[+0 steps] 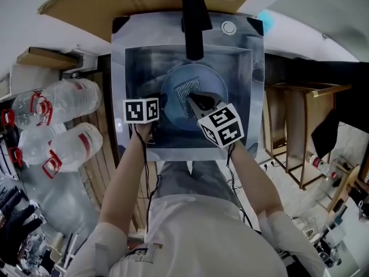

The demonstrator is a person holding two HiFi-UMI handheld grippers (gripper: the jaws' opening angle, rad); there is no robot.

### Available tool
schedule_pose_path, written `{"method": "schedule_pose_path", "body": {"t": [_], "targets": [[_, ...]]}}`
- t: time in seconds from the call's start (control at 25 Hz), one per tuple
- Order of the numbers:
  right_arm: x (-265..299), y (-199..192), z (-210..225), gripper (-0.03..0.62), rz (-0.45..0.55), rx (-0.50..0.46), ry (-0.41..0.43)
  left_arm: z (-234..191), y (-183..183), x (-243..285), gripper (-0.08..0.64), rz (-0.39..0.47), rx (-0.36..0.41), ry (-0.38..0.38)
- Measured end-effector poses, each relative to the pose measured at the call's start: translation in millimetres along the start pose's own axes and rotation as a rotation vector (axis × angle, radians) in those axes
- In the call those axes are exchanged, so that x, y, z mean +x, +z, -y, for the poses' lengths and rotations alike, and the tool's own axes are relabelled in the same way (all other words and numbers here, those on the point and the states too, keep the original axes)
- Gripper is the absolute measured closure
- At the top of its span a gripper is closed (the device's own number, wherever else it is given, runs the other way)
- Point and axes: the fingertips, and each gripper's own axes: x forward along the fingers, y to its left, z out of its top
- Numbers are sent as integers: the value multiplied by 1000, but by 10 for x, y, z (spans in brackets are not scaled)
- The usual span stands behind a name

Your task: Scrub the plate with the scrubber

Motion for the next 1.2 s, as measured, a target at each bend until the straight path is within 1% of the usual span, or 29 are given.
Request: {"method": "schedule_pose_path", "body": {"t": [0.2,0.4,0.56,0.76,0.8,0.84,0.92,0.96,1.12,1.16,1.2], "targets": [[226,-151,-40,557,-72,-33,33,-24,-42,81,461,-10,-11,-18],[489,-395,-31,557,-155,-59,29,-32,-51,106,462,-7,-3,-18],[662,-452,-35,557,-220,-143,10,-24,-55,108,462,-14,29,-20],[863,-335,35,558,-239,-258,-7,-9,-68,104,463,-25,29,-36],[906,-299,67,557,-243,-290,-16,5,-70,114,471,-30,34,-34],[948,-264,104,558,-244,-316,-24,19,-72,126,502,-34,34,-30],[1011,-204,181,558,-249,-346,-34,24,-74,136,503,-28,13,-28],[1027,-185,217,557,-257,-353,-34,17,-78,130,505,-20,-10,-36],[1010,-161,396,558,-313,-350,-33,-19,-81,114,509,21,-138,-96],[985,-161,469,558,-330,-350,-48,-28,-74,115,506,27,-153,-96],[954,-167,545,558,-348,-347,-64,-35,-66,113,506,31,-152,-85]]}}
